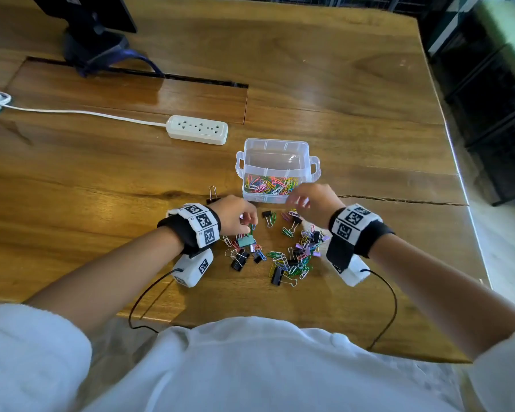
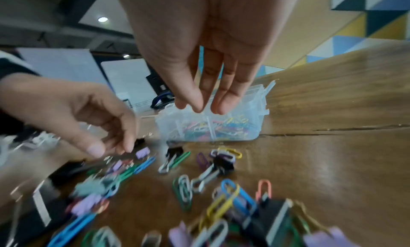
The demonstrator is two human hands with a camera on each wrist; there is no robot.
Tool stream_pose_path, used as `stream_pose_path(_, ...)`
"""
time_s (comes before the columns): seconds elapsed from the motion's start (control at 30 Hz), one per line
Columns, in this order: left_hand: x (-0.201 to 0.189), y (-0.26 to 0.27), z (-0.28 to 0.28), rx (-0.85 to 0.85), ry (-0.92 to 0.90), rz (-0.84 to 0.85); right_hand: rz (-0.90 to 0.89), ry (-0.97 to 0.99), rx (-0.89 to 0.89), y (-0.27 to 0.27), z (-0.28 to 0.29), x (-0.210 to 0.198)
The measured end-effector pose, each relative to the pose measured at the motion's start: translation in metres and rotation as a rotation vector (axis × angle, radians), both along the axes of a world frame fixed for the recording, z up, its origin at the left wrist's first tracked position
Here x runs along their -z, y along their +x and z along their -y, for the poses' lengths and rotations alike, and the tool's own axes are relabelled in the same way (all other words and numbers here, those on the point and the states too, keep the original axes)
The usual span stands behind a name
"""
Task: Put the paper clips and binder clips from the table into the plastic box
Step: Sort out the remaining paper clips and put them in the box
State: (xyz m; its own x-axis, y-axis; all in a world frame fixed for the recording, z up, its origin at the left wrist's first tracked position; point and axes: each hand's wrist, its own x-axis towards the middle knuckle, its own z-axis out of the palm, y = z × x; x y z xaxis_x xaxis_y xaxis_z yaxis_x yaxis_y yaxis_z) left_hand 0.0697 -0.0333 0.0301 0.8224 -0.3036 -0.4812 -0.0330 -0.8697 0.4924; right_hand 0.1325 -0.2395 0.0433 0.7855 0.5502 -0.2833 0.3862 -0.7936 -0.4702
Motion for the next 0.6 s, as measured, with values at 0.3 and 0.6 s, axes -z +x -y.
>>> stream_pose_path(0.3,0.015,-0.032,0.017,-0.007,0.211,-0.046,-0.103,-0.244,-0.356,-0.055,0.020,0.025)
stream_pose_path(0.6,0.017,-0.050,0.015,-0.023,0.171,0.018,-0.023,-0.320,-0.448,-0.075,0.013,0.039)
